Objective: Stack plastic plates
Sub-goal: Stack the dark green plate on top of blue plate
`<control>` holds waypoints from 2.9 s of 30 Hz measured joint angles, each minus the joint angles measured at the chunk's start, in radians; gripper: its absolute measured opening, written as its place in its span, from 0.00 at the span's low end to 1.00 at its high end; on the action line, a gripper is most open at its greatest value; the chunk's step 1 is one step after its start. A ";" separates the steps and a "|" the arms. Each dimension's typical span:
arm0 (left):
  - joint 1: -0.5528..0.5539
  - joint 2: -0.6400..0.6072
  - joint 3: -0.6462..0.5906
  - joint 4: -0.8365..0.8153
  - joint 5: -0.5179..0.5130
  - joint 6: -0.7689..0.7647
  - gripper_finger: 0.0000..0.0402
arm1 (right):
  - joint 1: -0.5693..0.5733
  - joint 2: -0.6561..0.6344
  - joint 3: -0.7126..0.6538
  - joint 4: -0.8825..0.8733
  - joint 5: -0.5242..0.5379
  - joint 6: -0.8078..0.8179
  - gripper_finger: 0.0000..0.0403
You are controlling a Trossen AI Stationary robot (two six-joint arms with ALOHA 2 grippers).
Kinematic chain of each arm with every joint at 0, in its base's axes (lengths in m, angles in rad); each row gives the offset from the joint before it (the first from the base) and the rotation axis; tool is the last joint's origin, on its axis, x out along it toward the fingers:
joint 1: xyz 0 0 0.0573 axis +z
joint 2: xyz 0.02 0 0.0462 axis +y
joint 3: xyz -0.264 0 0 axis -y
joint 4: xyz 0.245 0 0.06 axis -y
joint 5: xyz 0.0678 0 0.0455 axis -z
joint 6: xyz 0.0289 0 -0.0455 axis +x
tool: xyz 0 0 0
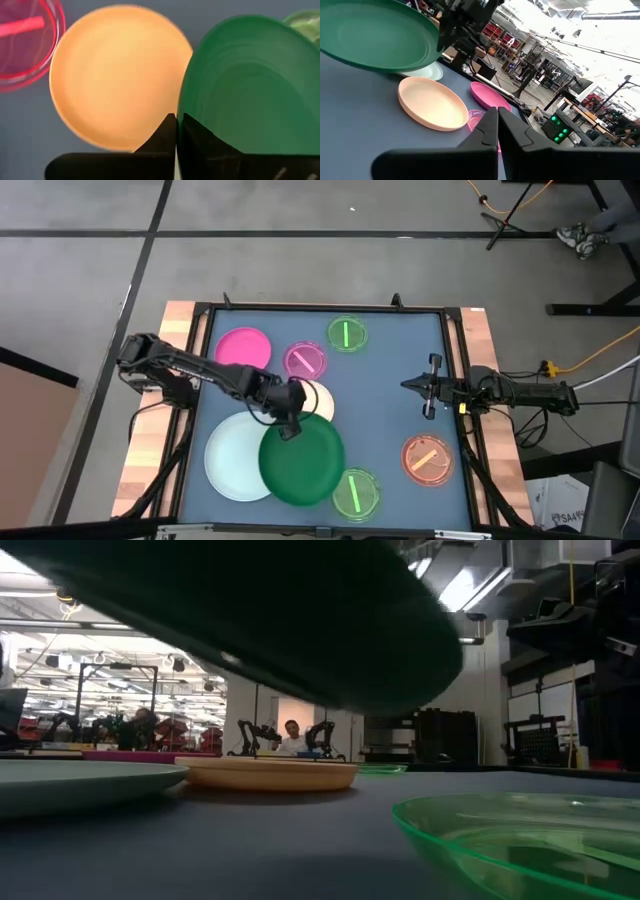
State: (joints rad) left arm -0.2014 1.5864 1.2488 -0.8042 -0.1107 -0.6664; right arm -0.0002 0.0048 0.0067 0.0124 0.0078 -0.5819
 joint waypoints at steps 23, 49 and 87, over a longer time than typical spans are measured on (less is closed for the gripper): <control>-0.396 -0.436 -0.409 -0.108 -0.364 -0.621 0.01 | 0.000 0.000 0.000 0.000 0.000 0.000 0.00; -0.616 -0.554 -0.674 -0.054 -0.410 -0.881 0.01 | 0.000 0.000 0.000 0.000 0.000 0.000 0.00; -0.620 -0.553 -0.756 -0.058 -0.284 -0.932 0.12 | 0.000 0.000 0.000 0.000 0.000 0.000 0.00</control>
State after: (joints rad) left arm -0.8215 1.0338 0.4927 -0.8619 -0.3943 -1.5987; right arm -0.0002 0.0050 0.0069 0.0128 0.0081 -0.5819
